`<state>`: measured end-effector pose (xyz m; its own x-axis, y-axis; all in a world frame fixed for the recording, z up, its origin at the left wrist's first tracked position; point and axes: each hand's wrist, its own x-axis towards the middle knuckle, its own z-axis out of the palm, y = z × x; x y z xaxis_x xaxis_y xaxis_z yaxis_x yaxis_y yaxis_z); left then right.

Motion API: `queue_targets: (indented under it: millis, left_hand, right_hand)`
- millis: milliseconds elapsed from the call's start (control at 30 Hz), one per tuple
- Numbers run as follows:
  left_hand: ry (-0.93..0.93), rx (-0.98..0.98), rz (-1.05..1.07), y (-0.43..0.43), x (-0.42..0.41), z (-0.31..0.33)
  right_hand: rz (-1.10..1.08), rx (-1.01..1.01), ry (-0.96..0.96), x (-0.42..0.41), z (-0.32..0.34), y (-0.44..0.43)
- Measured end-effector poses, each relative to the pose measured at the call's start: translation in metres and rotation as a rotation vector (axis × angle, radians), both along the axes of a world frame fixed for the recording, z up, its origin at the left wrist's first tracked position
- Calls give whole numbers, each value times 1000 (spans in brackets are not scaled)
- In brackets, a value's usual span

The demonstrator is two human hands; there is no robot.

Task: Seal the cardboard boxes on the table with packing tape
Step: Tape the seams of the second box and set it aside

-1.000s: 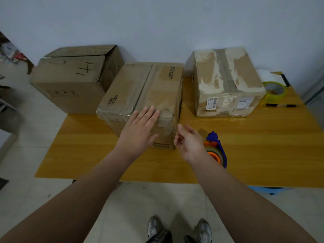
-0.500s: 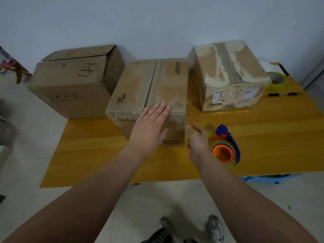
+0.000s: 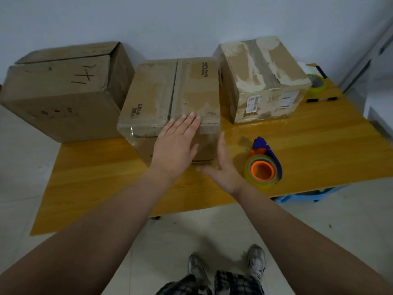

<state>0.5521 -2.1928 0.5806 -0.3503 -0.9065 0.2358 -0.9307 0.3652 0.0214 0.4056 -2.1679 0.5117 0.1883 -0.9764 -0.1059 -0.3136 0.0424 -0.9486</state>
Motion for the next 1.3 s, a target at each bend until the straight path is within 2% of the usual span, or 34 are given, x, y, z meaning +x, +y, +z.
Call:
queue_targets:
  millis: [100,233,300,400,500,667,767,833,933,967,1067,1100,1233,1300]
  left_hand:
    - [-7,-13,11,0,0,-1]
    - [3,5,14,1,-1,1]
    - [0,8,8,-1,0,2]
    - [-7,7,11,-1,1,2]
    - [-2,10,21,-1,0,1]
    - [-5,15,20,-2,1,2]
    - [-15,11,16,-2,1,2]
    - [-11,19,17,-3,1,3]
    - [-2,17,11,-3,1,3]
    - [5,16,12,-2,0,3]
    - [0,12,16,-1,-1,1]
    - [-5,12,16,-1,0,1]
    - [20,7,-8,-3,2,2]
    - [24,3,-17,-5,2,2]
  right_hand:
    - [0,-93,16,8,10,-1]
    - [60,-86,278,8,-3,4]
    - [84,-96,200,-3,-5,4]
    - [-22,-116,93,-25,6,-4]
    - [-66,-121,303,-41,23,-32]
    - [168,-125,692,-43,62,-70]
    - [208,-164,863,-40,74,-76]
    - [163,-201,842,-41,77,-77]
    - [53,-256,638,-43,69,-68]
    - [35,-252,624,-41,62,-64]
    - [21,-224,749,-31,37,-60]
    - [12,-217,722,-28,32,-62]
    - [-21,-225,414,-25,44,-74]
    - [-16,-265,365,-27,55,-72]
